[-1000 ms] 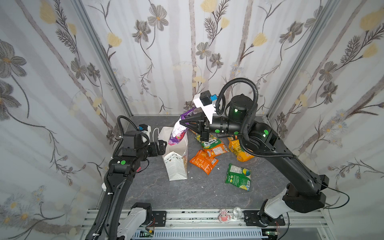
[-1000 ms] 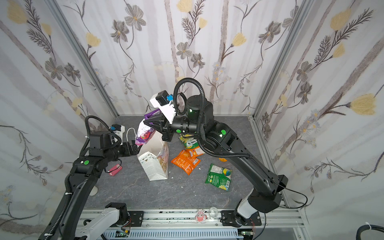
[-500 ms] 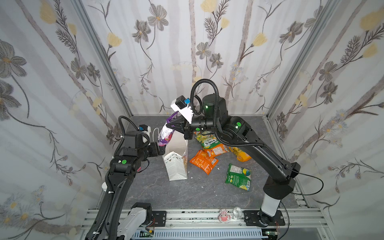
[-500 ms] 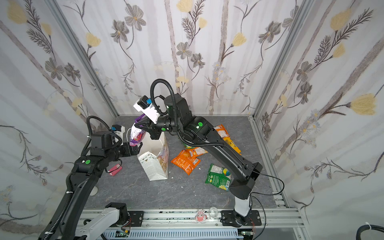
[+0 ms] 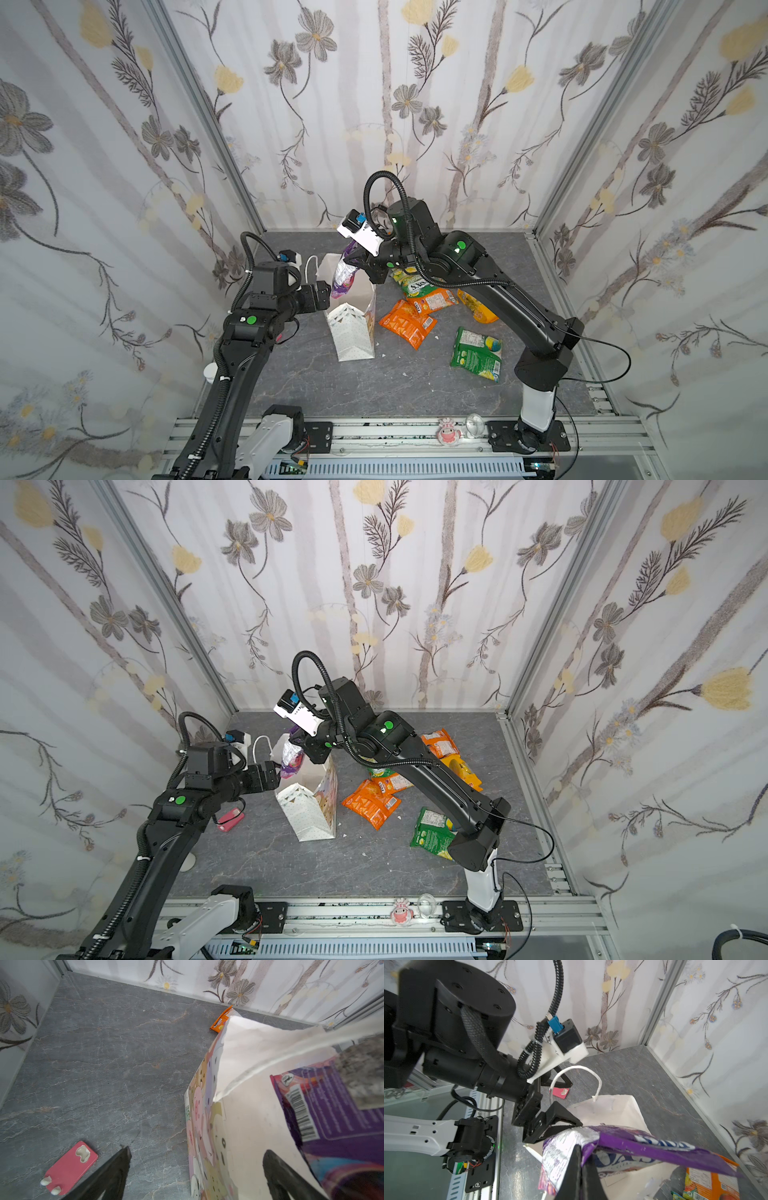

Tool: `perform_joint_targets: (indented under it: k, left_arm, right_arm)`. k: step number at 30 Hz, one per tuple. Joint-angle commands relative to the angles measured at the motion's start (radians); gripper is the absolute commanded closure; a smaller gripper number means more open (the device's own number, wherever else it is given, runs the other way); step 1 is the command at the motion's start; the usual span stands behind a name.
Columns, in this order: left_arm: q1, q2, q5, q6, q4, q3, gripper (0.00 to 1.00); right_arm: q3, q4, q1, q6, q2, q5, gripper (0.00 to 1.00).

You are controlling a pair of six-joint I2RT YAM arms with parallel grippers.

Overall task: Place the snacks into the paper bag
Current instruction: 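Lift the purple packet with the right gripper and carry it over the bag, then lower the purple packet into the bag and open the right gripper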

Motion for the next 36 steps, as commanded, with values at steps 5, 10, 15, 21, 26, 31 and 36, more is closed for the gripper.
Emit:
perform_joint_targets:
  k: [5,10,15,21,26,31,36]
  left_arm:
    - [0.0,0.012,-0.053,0.006,0.001,0.004,0.0]
    - [-0.001,0.03,-0.058,0.009,-0.002,0.012,0.0]
    - [-0.001,0.021,-0.065,0.008,0.002,0.007,0.0]
    - [-0.002,0.019,-0.066,0.01,-0.003,0.013,0.0]
    - [-0.003,0.022,-0.068,0.009,-0.008,0.015,0.0]
    - [-0.003,0.028,-0.063,0.009,-0.003,0.016,0.0]
    - [-0.004,0.018,-0.028,0.018,0.01,0.01,0.0]
  right_arm:
    - [0.011,-0.078,0.03,-0.093,0.016,0.261,1.0]
    - [0.011,-0.102,0.054,-0.096,0.023,0.336,1.0]
    - [0.011,-0.125,0.067,-0.114,0.04,0.394,1.0]
    - [0.011,-0.152,0.074,-0.137,0.056,0.458,1.0]
    - [0.011,-0.174,0.078,-0.133,0.059,0.504,1.0]
    - [0.011,-0.181,0.086,-0.125,0.074,0.513,1.0]
    - [0.011,-0.17,0.092,-0.124,0.1,0.514,0.93]
